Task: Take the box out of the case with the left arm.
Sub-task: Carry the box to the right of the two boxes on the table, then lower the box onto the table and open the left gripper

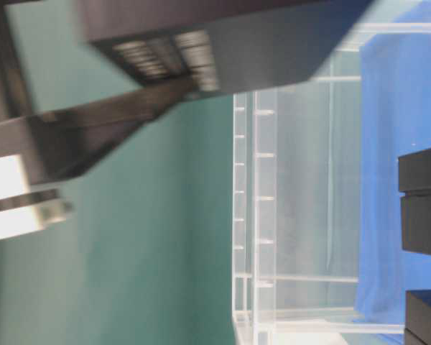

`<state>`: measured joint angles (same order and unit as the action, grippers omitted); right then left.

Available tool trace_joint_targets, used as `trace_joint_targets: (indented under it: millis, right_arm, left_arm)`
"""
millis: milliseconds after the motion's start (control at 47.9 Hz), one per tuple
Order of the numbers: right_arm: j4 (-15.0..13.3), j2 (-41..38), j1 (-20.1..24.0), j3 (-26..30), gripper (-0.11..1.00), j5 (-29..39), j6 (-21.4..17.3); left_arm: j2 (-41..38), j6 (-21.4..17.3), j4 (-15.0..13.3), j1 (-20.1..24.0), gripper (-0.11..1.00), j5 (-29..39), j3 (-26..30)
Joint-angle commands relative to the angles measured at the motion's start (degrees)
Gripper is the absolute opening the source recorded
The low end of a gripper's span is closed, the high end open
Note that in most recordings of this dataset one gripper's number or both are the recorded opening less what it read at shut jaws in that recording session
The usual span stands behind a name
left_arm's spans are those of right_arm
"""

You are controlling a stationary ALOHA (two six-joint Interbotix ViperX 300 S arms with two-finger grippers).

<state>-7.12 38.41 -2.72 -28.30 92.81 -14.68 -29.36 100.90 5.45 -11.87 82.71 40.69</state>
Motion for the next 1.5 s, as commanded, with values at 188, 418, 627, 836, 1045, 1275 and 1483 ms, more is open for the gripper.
trace_joint_targets:
  millis: [188, 418, 627, 836, 1045, 1275, 1483]
  right_arm:
    - [0.09, 0.00, -0.09, 0.62, 0.00, -0.09, 0.00]
    - [0.18, 0.00, -0.09, 0.62, 0.00, 0.00, 0.00]
    - [0.18, 0.00, -0.09, 0.62, 0.00, 0.09, 0.00]
    - [0.09, 0.00, -0.09, 0.62, 0.00, 0.09, 0.00]
    - [0.09, 0.00, -0.09, 0.62, 0.00, 0.09, 0.00]
    - [0.18, 0.00, -0.09, 0.62, 0.00, 0.09, 0.00]
    - [0.09, 0.00, -0.09, 0.62, 0.00, 0.09, 0.00]
  left_arm:
    - [3.60, 3.60, -0.09, 0.35, 0.64, -10.37, -10.63]
    - [3.87, 5.89, -0.26, 0.53, 0.64, -17.31, -17.67]
    - [3.78, 6.68, -0.26, 0.62, 0.64, -23.47, -21.27]
    - [3.52, 6.24, -0.18, 0.53, 0.64, -25.84, -23.03]
    - [3.60, 5.27, -0.09, 0.53, 0.64, -26.10, -23.38]
    - [3.52, 1.58, -0.09, 0.79, 0.64, -26.37, -23.03]
    - [3.52, 1.85, -0.09, 0.79, 0.64, -26.28, -23.03]
